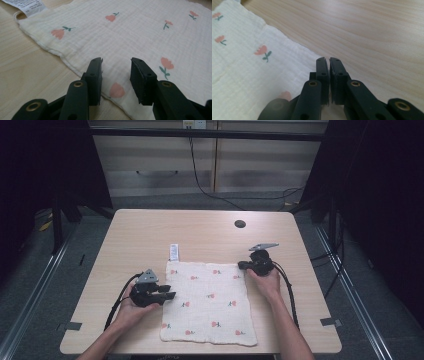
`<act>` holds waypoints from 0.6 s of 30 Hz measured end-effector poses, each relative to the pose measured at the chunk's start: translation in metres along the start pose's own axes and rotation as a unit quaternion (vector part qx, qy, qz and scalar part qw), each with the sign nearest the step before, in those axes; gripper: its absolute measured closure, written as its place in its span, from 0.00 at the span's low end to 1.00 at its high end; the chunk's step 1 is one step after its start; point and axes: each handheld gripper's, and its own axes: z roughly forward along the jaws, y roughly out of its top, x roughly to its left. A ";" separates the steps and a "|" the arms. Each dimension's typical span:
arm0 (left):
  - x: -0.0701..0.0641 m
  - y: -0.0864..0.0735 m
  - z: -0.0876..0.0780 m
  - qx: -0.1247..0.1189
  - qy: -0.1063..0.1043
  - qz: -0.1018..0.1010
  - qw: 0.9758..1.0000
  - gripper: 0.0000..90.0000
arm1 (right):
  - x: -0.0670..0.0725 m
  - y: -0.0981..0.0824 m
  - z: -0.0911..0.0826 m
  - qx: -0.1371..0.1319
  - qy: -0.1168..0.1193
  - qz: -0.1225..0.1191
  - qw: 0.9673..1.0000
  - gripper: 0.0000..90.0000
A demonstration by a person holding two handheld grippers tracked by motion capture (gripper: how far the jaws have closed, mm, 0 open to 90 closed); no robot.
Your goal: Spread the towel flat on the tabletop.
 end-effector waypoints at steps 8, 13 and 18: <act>-0.001 0.001 -0.003 0.011 0.003 0.004 1.000 0.70 | 0.003 -0.006 -0.013 -0.022 -0.002 0.003 1.000 0.96; 0.000 0.002 -0.003 0.019 -0.002 0.001 1.000 0.70 | 0.003 -0.008 -0.015 -0.023 -0.001 0.002 1.000 0.96; 0.001 0.005 -0.005 0.015 -0.012 0.000 1.000 0.68 | 0.004 -0.007 -0.015 -0.026 0.002 0.002 1.000 0.96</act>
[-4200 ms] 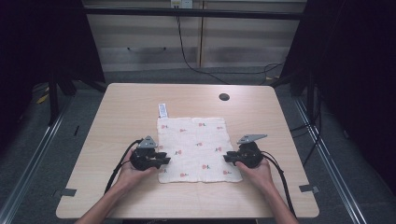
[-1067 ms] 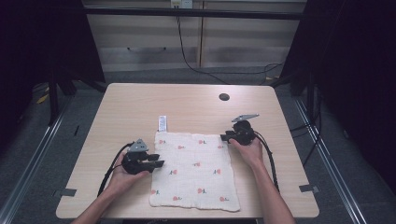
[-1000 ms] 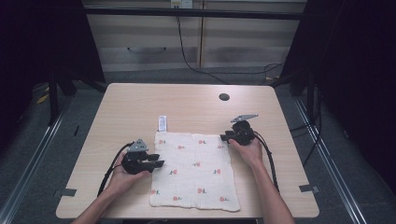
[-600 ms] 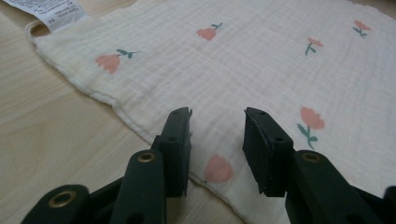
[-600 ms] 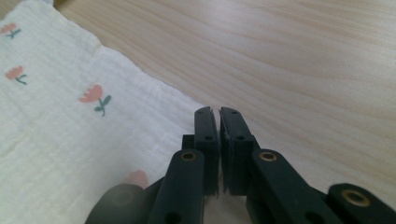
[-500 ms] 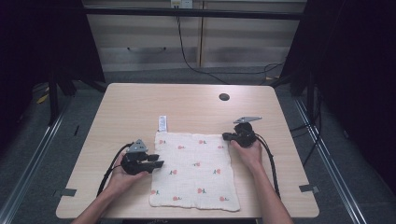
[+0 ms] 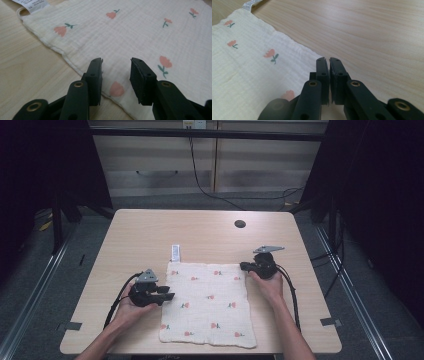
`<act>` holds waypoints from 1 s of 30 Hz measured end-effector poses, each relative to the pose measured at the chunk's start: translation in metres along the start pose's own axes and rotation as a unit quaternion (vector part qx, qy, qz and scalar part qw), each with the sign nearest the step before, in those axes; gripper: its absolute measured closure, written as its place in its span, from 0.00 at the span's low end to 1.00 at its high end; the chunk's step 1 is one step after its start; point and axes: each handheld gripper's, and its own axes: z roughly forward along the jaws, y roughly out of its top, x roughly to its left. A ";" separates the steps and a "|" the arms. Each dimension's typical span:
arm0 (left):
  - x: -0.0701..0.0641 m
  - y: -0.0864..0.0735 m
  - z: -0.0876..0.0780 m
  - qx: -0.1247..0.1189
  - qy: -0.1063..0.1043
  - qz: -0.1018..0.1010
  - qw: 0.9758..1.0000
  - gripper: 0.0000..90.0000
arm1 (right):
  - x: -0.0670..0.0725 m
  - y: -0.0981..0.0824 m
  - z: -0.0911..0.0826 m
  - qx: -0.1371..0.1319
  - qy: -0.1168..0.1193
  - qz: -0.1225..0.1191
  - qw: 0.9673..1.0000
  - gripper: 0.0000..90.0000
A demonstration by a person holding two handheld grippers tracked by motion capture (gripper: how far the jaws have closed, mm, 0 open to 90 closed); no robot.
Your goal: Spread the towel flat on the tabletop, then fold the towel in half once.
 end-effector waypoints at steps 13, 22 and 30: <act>0.026 0.025 -0.020 -0.063 0.020 -0.041 0.997 0.62 | -0.001 0.002 -0.004 -0.003 0.013 -0.001 1.000 0.96; 0.054 0.038 -0.009 -0.057 0.051 -0.066 0.995 0.62 | 0.003 0.004 -0.007 0.007 0.017 -0.011 1.000 0.96; 0.074 0.056 0.011 -0.048 0.058 -0.066 0.995 0.58 | 0.006 0.001 -0.009 0.002 0.024 -0.016 1.000 0.96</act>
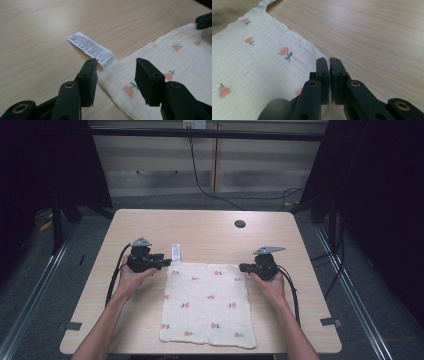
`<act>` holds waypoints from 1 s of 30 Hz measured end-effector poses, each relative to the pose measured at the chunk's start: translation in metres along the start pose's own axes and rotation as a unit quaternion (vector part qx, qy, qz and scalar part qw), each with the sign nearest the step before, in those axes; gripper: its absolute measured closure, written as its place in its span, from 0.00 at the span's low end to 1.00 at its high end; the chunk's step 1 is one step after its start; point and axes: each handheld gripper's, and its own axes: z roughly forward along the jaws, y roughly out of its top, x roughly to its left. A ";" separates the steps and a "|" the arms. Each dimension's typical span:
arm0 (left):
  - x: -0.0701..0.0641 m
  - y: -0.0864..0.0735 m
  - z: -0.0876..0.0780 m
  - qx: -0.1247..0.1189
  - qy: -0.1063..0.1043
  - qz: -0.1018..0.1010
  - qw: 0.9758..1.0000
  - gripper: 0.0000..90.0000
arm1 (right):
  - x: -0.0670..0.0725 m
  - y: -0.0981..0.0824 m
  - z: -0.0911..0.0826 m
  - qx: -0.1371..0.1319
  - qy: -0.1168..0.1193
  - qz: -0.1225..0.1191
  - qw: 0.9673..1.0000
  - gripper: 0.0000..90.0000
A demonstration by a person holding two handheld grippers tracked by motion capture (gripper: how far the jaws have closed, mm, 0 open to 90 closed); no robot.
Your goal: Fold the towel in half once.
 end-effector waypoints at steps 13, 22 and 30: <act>0.005 -0.008 0.020 0.038 0.037 -0.002 0.999 0.56 | -0.001 -0.001 -0.002 -0.010 0.002 0.005 1.000 0.96; -0.001 -0.009 0.031 0.046 0.053 0.020 0.997 0.59 | -0.001 -0.003 -0.001 -0.009 0.001 0.007 1.000 0.96; -0.009 -0.011 0.033 0.048 0.032 0.053 0.997 0.91 | 0.001 -0.003 -0.002 -0.009 0.009 0.001 1.000 0.96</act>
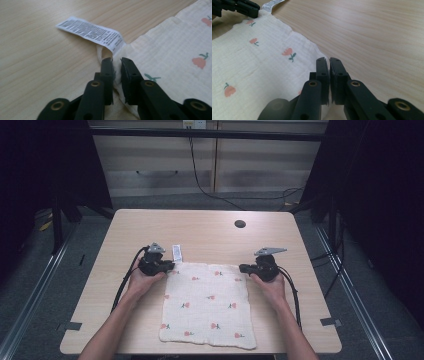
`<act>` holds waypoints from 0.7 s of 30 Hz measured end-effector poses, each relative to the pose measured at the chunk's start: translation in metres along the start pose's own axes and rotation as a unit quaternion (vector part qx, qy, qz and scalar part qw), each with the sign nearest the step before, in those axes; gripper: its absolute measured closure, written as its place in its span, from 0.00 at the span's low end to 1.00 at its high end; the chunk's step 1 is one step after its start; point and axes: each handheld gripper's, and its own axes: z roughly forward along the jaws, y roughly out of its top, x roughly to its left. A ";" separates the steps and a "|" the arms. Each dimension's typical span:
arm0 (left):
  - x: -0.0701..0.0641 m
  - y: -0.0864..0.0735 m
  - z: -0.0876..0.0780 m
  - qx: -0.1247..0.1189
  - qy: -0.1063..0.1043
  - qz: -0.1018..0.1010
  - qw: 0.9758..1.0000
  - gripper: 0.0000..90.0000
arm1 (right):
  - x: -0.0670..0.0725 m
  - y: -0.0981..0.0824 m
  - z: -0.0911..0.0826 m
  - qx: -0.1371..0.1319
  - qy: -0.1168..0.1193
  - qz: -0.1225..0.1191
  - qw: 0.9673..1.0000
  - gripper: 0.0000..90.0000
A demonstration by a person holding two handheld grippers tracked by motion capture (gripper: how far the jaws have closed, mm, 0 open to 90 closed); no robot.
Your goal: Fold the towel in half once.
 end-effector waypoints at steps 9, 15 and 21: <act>-0.001 0.001 -0.011 -0.024 -0.024 -0.024 0.999 0.94 | -0.001 0.000 -0.002 -0.007 -0.002 0.003 1.000 0.96; -0.002 0.006 -0.027 -0.060 -0.049 -0.036 0.996 0.94 | -0.001 0.006 -0.011 -0.027 0.008 0.004 1.000 0.96; 0.000 0.010 -0.040 -0.082 -0.054 -0.041 0.994 0.94 | 0.001 0.011 -0.023 -0.049 0.012 0.005 0.999 0.96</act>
